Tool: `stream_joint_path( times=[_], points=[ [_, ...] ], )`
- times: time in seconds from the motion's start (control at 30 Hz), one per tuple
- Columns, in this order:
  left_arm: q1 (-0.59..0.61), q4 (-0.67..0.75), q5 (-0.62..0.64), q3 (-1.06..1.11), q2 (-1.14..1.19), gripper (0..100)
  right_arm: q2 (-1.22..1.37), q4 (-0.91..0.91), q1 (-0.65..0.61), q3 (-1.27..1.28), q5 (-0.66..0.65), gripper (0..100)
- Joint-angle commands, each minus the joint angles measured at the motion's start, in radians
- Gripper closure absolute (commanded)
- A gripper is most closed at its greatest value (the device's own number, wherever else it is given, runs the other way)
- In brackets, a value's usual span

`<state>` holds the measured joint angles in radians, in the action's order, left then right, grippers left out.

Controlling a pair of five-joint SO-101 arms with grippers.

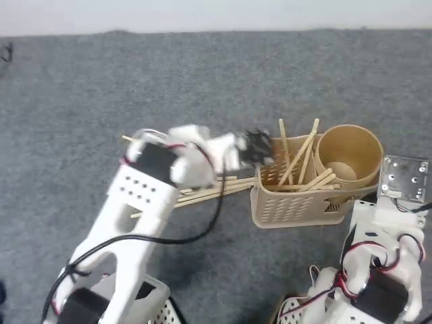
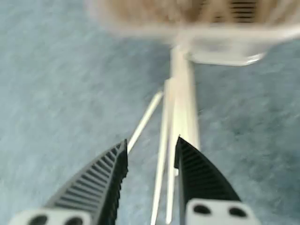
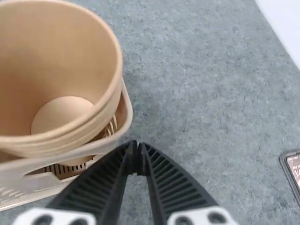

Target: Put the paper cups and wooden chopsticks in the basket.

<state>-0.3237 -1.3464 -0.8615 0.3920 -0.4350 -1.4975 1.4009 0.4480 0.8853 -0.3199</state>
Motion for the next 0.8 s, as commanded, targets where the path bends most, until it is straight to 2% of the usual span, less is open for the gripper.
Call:
stream_joint_path(
  times=[0.0,0.13,0.5,0.77],
  points=[
    [0.117,0.0,-0.018,-0.054,-0.043,84,0.01,-0.021,-0.004,-0.006,-0.011,99.1],
    [0.175,0.002,-0.112,-0.004,-0.006,84,0.01,-0.021,-0.004,-0.006,-0.011,99.1],
    [0.226,0.226,-0.117,0.01,0.339,85,0.015,-0.019,-0.004,-0.005,-0.011,99.1],
    [0.23,0.233,-0.138,-0.012,0.568,85,0.015,-0.019,-0.004,-0.003,-0.009,99.1]
  ],
)
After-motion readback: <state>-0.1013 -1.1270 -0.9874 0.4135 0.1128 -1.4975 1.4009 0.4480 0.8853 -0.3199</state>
